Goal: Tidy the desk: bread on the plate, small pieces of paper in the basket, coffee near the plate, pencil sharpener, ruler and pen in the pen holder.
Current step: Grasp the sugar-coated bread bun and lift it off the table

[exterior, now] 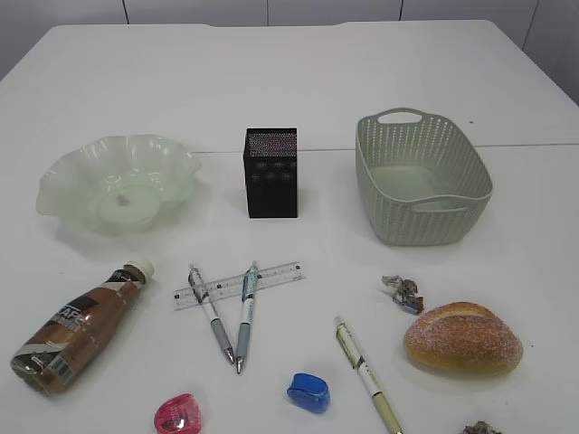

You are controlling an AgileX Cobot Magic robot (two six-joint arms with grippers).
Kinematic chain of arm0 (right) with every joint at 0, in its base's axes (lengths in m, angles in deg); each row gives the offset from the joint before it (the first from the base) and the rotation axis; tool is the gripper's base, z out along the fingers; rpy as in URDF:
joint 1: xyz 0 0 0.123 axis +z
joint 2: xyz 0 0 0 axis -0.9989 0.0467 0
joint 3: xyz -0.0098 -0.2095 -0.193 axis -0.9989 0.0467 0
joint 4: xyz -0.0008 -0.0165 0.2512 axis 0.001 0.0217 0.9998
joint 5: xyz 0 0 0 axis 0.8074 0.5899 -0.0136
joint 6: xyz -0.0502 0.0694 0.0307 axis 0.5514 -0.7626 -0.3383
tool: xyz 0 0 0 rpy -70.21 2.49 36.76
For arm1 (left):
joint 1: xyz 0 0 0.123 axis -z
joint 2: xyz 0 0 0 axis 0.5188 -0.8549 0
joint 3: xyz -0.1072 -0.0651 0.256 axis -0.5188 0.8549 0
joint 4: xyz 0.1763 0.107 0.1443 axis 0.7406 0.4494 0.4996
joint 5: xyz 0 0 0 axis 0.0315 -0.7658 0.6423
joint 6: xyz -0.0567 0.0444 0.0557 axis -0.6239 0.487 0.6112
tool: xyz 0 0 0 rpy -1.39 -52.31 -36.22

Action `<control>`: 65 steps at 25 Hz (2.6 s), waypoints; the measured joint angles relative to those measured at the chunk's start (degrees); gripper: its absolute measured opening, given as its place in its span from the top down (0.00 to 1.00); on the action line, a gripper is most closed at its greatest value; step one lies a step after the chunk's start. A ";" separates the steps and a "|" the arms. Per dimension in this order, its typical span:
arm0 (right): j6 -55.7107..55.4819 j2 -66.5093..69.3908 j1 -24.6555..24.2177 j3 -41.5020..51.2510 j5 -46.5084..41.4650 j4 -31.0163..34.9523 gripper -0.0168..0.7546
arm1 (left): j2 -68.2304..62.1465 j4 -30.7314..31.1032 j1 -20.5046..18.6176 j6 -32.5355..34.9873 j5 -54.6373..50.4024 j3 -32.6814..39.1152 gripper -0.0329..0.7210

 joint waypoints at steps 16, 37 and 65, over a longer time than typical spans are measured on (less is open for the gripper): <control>23.41 58.99 0.00 -19.19 -4.82 9.02 0.30 | -34.24 -6.91 2.22 -4.12 9.01 0.00 0.33; 61.46 68.31 0.00 -17.55 -11.91 18.93 0.31 | -50.60 -18.60 2.22 7.13 -0.47 -13.41 0.32; 72.27 80.57 0.00 -17.55 -1.61 22.32 0.33 | -50.60 -18.94 2.22 8.04 -1.80 -13.60 0.33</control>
